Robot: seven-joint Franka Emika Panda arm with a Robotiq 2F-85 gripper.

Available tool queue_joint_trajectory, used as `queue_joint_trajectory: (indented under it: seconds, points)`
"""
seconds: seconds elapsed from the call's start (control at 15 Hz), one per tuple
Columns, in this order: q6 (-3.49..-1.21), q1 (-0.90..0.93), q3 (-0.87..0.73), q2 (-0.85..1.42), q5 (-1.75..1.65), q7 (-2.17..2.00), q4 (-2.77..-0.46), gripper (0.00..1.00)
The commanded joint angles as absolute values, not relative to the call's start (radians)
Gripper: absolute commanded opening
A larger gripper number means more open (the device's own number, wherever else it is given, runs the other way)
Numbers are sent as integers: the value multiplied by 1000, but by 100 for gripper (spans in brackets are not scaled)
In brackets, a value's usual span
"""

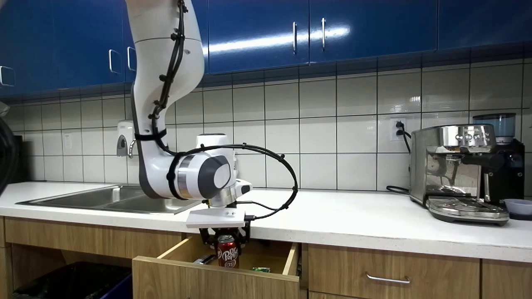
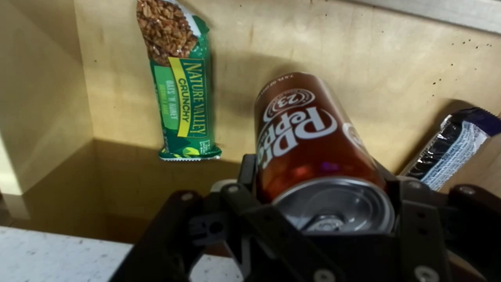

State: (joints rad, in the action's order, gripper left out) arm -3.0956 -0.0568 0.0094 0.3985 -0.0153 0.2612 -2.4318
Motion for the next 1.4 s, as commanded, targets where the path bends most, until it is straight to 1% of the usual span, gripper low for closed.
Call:
queue_joint_trajectory:
  seconds: [0.0,1.33]
  points:
    - [-3108,-70,13,405,-50,234,-2413,39]
    - [-3107,-88,26,459,-48,239,-2380,39]
